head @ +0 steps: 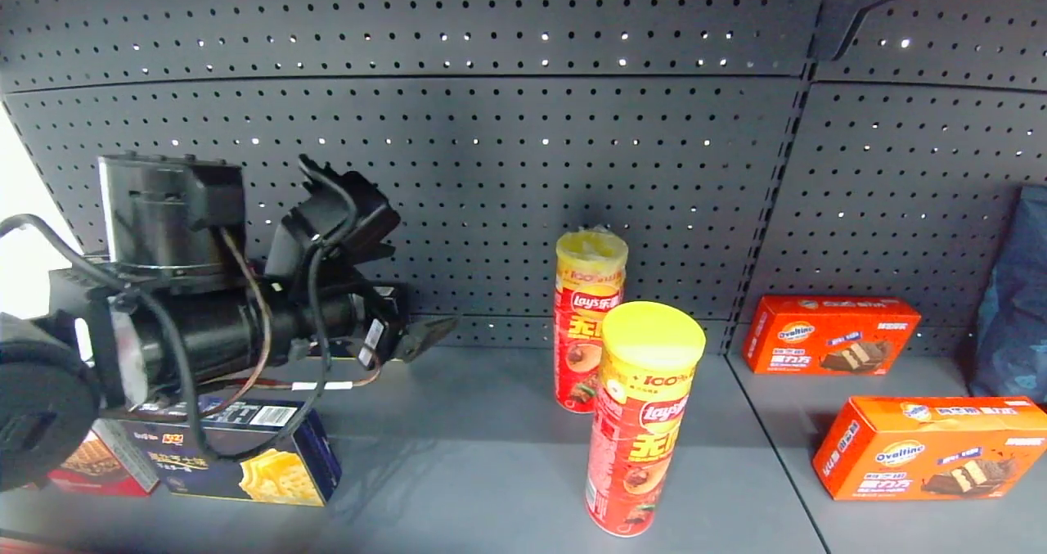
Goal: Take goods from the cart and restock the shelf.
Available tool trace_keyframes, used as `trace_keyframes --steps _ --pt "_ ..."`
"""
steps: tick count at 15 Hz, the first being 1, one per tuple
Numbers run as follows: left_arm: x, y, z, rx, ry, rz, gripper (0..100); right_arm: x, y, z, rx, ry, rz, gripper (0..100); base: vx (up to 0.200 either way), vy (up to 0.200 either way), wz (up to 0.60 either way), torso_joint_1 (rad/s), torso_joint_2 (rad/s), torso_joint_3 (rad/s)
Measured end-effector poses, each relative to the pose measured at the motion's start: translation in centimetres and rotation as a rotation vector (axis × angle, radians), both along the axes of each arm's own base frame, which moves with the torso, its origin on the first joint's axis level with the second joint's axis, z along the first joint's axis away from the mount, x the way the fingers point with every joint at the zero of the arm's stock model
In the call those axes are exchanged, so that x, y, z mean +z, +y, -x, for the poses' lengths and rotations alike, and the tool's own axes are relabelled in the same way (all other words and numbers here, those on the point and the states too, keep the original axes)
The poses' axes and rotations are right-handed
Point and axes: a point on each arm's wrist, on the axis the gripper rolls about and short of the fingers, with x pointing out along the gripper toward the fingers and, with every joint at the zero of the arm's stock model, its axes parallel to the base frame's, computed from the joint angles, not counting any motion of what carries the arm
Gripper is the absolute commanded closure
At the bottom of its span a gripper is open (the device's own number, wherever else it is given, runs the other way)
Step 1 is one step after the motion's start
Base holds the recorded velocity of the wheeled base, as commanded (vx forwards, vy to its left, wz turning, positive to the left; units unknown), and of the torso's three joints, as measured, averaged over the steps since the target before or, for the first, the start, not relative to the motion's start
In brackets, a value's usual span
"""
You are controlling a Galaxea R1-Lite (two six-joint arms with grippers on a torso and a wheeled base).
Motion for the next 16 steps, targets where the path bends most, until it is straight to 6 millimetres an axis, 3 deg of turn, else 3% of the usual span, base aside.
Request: trace_keyframes --steps 3,6,8,12,16 --pt "-0.4 1.3 3.1 0.053 0.0 -0.019 0 0.8 0.0 0.0 -0.016 -0.003 -0.041 0 0.0 0.0 0.0 0.0 0.0 0.0" --pt "-0.2 1.5 4.2 0.054 -0.02 -0.017 0 7.4 0.3 -0.3 0.059 -0.087 -0.056 0 0.0 0.0 0.0 0.0 0.0 0.0" --pt "-0.1 1.2 4.2 0.048 -0.038 -0.01 0 10.0 0.5 -1.9 0.169 -0.065 0.015 0 0.0 0.0 0.0 0.0 0.0 0.0" --pt "-0.3 0.9 3.8 0.048 -0.064 0.0 0 10.4 0.9 -4.5 0.404 0.045 0.064 0 0.0 0.0 0.0 0.0 0.0 0.0" --pt "-0.4 0.7 3.4 0.047 -0.06 -0.001 0 11.7 2.2 -8.5 0.544 0.115 0.071 0 0.0 0.0 0.0 0.0 0.0 0.0"
